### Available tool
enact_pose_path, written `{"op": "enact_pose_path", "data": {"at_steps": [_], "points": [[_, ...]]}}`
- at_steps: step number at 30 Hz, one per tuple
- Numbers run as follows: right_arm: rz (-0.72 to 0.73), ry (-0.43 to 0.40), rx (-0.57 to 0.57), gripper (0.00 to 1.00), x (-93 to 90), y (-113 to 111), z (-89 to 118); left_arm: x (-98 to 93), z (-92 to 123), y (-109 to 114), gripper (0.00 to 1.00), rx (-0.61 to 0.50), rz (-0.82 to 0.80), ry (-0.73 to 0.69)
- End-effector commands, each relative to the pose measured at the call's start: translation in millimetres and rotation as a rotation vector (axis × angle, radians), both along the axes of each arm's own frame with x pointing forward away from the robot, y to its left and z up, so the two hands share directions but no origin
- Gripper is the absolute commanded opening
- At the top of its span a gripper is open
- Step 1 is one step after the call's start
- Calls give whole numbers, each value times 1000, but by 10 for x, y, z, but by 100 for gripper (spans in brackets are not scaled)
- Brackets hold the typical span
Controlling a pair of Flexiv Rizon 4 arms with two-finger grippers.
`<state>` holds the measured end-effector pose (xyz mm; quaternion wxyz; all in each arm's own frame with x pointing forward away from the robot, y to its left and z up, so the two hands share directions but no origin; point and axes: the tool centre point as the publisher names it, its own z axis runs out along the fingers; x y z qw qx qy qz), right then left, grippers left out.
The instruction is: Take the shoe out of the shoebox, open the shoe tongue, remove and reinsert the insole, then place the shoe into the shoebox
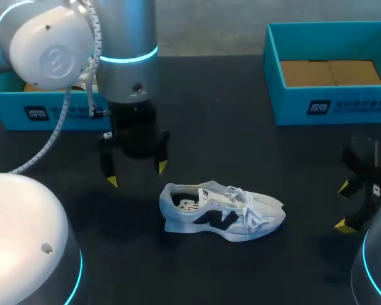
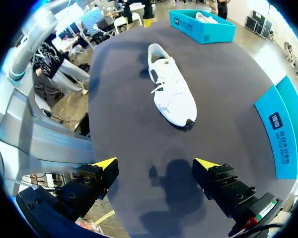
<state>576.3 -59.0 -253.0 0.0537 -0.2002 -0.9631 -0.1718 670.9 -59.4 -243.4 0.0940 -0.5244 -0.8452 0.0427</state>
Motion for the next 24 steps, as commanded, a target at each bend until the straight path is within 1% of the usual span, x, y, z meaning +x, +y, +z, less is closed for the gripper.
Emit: {"op": "enact_pose_path", "data": {"at_steps": [1,4,6,10,14,17,19,24], "points": [[-2,-5,-1,100,-27,-2,-9,77,28,165,100,-119,214,104],[-2,-5,-1,100,-27,-2,-9,196,38,305,100,-213,425,132],[-2,-5,-1,100,-27,-2,-9,261,75,409,100,-268,534,205],[-2,-5,-1,100,-27,-2,-9,296,115,620,100,-377,658,268],[-2,-5,-1,100,-27,-2,-9,257,126,763,100,-479,752,355],[-2,-5,-1,100,-27,-2,-9,199,91,859,100,-532,792,413],[-2,-5,-1,100,-27,-2,-9,162,43,911,100,-595,832,417],[-2,-5,-1,100,-27,-2,-9,89,-121,949,100,-665,918,454]]}}
